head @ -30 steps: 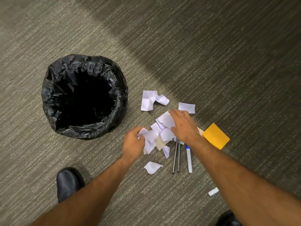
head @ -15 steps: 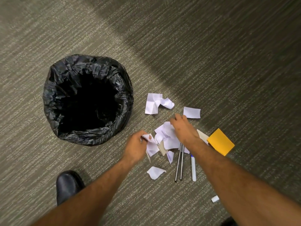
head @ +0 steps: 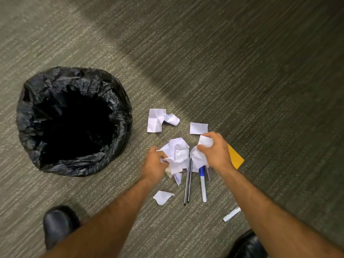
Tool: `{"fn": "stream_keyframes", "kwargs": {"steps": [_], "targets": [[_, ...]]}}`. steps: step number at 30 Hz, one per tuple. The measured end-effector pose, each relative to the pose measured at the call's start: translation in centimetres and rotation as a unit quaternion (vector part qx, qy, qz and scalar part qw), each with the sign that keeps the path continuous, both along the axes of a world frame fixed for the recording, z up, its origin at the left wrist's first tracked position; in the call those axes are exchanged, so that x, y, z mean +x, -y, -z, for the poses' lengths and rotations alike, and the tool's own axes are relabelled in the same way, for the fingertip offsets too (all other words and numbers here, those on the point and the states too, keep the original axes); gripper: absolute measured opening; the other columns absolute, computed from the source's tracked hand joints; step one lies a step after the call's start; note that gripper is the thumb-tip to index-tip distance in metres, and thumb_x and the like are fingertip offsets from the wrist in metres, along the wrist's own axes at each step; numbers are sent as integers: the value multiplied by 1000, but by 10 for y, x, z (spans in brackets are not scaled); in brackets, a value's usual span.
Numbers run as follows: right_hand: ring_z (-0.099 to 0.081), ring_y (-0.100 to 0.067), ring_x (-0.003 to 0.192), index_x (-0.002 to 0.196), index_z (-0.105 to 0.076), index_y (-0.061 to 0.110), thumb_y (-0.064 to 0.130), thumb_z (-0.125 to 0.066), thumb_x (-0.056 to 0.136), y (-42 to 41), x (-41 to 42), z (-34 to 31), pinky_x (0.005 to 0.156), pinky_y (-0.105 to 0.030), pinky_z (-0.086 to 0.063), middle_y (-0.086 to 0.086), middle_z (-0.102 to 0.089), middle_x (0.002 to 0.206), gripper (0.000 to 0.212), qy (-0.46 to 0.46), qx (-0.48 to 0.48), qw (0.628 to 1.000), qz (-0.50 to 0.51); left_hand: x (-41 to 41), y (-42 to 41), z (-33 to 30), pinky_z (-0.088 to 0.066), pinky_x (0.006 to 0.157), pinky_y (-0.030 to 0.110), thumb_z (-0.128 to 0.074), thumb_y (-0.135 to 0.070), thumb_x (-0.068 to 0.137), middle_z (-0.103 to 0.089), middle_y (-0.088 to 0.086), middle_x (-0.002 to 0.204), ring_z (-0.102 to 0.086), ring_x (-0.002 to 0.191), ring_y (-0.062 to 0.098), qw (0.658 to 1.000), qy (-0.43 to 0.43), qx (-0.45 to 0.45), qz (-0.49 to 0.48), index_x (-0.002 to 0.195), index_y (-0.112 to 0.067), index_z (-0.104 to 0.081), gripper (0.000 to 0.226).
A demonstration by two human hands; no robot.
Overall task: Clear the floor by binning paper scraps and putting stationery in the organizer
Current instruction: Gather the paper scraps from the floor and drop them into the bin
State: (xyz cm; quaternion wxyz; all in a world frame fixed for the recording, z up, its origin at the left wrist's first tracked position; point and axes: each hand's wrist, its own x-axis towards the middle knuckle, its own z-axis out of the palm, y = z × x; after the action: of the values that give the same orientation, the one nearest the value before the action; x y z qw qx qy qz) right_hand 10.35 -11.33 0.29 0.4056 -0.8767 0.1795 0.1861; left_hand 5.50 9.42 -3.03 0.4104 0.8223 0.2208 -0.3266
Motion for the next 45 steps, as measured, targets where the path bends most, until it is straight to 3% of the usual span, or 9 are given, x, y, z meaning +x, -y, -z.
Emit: {"fn": "stream_keyframes", "kwargs": {"steps": [2,7,16,22,26,33,37,40,45], "targets": [[-54,-21,94,106,-65,11,8,-76,78,6,-6,3,76,-27,-40,-4,-55,104,30,-8,-13,1000,18,-3,11,0,-32,67,10,-74,-1,83,-55,2,110,-57,98,19,1000,-4,18,0,84,-11,-71,10],[-57,-26,97,108,-64,11,9,-76,79,3,-23,14,81,-36,-50,-7,-60,108,31,-28,-29,998,52,-8,19,5,-53,71,34,-78,-6,77,-72,6,90,-67,83,23,999,-22,27,-25,66,-25,-60,29],[-53,-16,113,119,-59,15,0,-75,76,-38,-13,16,96,-25,-42,-2,-52,123,49,-5,56,995,-79,-24,-10,-31,-37,34,14,-71,-1,85,-66,-1,70,-55,49,4,995,-26,-10,-96,76,-7,-66,12],[-27,-28,145,153,-22,17,-3,-71,82,-77,-11,34,114,-36,-30,-9,-12,162,89,-113,-7,978,-178,-38,-44,-52,-49,45,24,-70,-6,87,-65,-9,66,-60,52,5,998,3,1,-64,69,-22,-62,26],[-53,-40,122,152,-18,20,-17,-62,77,-93,-24,46,91,-45,-51,-16,-18,154,94,-87,-119,960,-239,-39,-60,-55,-57,53,49,-70,-14,87,-72,0,70,-71,62,26,996,-7,-8,-86,73,-27,-63,21],[-60,-33,107,122,-60,5,-9,-49,90,-86,-32,44,90,-37,-47,-16,-53,128,37,-83,-151,963,-207,-30,-62,-63,-60,57,56,-73,-16,91,-74,-1,80,-75,74,30,994,-17,-22,-107,78,-33,-63,23],[-60,-31,109,119,-64,4,2,-56,91,-75,-29,20,92,-36,-50,-16,-59,124,29,-113,-110,975,-158,-35,-60,-79,-60,53,48,-74,-15,90,-73,-3,80,-73,68,27,997,3,-13,-81,79,-29,-64,20],[-60,-24,100,112,-66,5,9,-68,87,-68,-21,-12,82,-31,-50,-11,-60,116,25,-108,-58,989,-82,-36,-58,-98,-51,46,29,-74,-15,89,-73,-3,84,-67,60,11,997,26,-15,-67,77,-29,-64,21],[-54,-16,76,93,-68,12,15,-74,84,-77,16,-80,51,-11,-36,0,-61,88,12,-47,26,998,37,-17,-72,-147,-52,61,17,-76,-15,87,-71,-6,84,-67,73,6,989,73,-65,-111,74,-28,-65,22]]}}
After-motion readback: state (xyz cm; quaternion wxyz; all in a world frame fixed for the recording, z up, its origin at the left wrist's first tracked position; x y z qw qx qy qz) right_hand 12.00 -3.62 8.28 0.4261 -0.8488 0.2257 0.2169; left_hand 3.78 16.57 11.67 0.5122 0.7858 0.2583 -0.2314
